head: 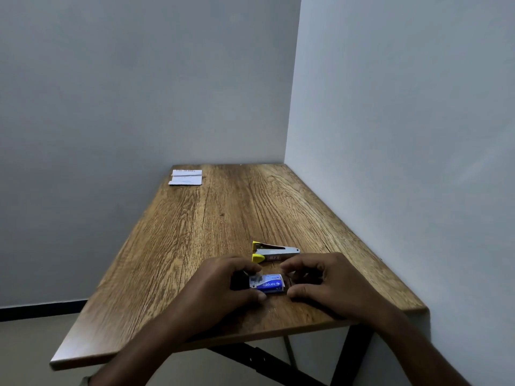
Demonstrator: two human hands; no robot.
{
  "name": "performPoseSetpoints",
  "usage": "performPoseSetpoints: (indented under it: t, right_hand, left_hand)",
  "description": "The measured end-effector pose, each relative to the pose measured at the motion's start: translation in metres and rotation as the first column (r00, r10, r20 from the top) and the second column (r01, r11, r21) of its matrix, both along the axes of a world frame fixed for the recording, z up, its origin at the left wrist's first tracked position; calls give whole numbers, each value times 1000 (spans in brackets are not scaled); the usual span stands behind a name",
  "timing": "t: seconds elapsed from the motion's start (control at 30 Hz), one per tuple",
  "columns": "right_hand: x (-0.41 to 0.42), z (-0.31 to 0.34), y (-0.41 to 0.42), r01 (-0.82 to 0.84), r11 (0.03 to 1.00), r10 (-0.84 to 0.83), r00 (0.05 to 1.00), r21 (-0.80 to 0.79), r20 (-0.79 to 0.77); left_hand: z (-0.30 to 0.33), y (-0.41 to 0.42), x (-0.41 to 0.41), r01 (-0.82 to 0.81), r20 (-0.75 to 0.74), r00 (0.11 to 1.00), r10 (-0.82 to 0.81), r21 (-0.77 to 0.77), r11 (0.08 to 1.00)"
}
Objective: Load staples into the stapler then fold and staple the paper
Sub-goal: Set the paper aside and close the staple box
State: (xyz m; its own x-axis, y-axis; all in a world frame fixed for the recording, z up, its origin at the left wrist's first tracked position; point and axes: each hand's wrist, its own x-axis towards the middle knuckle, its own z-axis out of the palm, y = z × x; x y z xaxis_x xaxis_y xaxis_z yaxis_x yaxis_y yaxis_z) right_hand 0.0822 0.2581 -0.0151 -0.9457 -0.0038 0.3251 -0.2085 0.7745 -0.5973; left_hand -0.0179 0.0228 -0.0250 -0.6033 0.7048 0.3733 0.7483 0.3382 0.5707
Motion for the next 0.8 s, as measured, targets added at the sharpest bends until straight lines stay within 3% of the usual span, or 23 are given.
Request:
performPoseSetpoints:
  t: [0.57,0.8]
  right_hand:
    - [-8,-1,-8,5,998,-6,1000,70,15]
    - [-5,-1,-7,-32,999,32,999,-3,6]
  left_hand:
    - [-1,-12,-5,-68,8,998,68,-34,997]
    - [0,-11,-3,-41,10,999,41,-26,999]
